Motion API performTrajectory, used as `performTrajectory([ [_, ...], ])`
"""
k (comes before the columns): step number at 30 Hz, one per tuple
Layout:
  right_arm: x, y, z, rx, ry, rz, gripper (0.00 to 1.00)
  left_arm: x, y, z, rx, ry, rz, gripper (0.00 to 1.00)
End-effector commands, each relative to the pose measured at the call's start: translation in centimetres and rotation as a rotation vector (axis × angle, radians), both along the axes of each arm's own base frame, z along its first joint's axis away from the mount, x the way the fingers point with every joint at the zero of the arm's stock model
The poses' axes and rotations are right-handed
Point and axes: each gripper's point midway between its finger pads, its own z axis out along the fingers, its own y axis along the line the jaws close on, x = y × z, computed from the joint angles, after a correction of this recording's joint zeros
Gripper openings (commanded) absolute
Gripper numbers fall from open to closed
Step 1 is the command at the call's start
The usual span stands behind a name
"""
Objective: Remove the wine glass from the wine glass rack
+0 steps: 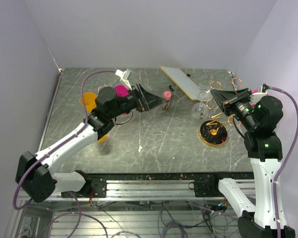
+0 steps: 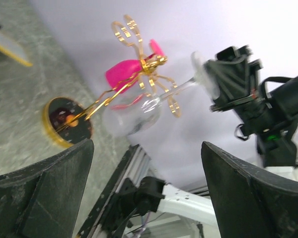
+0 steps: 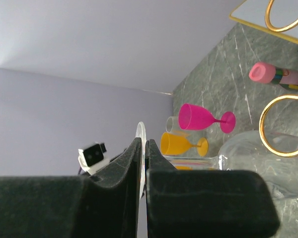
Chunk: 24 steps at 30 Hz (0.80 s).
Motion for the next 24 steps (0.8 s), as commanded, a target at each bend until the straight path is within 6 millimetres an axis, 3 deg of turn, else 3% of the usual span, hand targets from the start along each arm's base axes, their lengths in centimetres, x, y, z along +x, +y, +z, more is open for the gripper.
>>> performTrajectory([
  [1, -0.3, 0.6, 1.5, -0.011, -0.085, 0.036, 0.00, -1.5, -3.0, 5.7, -0.146, -0.037, -0.167, 1.00],
  [7, -0.2, 0.8, 0.7, -0.010, -0.071, 0.052, 0.00, -0.7, -7.1, 6.8, -0.105, -0.004, -0.188, 0.95],
  [12, -0.2, 0.9, 0.2, -0.017, -0.062, 0.058, 0.00, -1.2, -10.0, 6.2, -0.051, 0.023, -0.215, 0.86],
  [15, -0.2, 1.0, 0.0, -0.014, -0.059, 0.062, 0.00, -1.1, -11.0, 5.4, -0.019, 0.049, -0.211, 0.80],
  [20, -0.3, 1.0, -0.2, -0.013, -0.057, 0.066, 0.00, -1.0, -12.0, 4.1, 0.038, 0.088, -0.199, 0.79],
  [24, -0.3, 1.0, -0.1, -0.011, -0.059, 0.068, 0.00, -0.9, -12.9, 4.1, 0.050, 0.098, -0.214, 0.71],
])
